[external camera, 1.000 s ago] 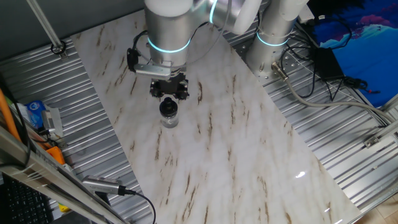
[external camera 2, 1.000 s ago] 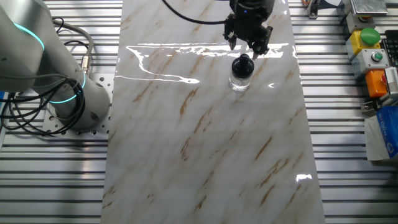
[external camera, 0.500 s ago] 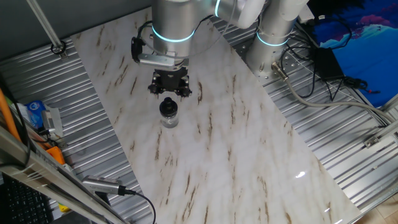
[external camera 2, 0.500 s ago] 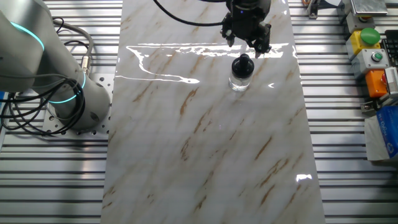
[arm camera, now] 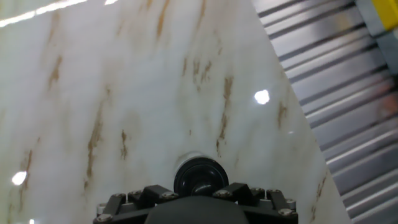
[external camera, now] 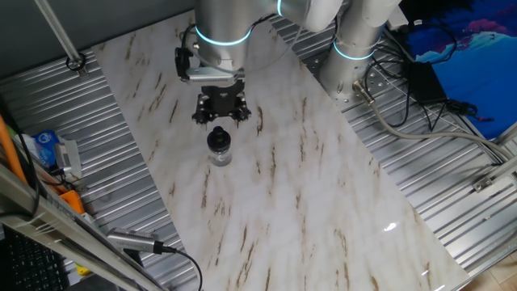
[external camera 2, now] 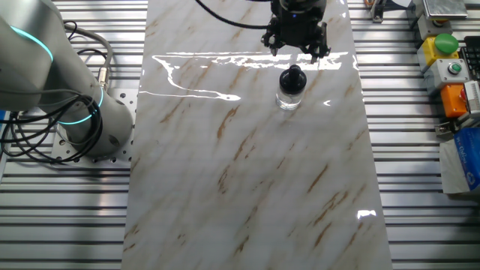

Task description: Screw the lid onto the jar

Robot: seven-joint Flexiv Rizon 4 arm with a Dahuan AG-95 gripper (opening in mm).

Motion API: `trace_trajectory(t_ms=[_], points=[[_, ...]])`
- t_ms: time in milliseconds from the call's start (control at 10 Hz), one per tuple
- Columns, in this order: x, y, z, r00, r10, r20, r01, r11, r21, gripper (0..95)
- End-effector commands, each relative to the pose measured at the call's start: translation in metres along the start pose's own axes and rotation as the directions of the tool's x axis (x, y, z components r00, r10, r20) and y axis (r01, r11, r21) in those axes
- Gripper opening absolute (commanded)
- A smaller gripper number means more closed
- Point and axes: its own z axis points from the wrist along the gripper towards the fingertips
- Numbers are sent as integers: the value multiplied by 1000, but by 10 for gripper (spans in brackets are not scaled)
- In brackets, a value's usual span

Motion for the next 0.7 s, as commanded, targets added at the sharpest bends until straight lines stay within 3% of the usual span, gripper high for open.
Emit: trace_trajectory(t_ms=[100,700], points=[[0,2,-2,1000,-4,-4,4,1000,-2,570],[-2,2,-4,1000,-16,-8,16,1000,-1,570]])
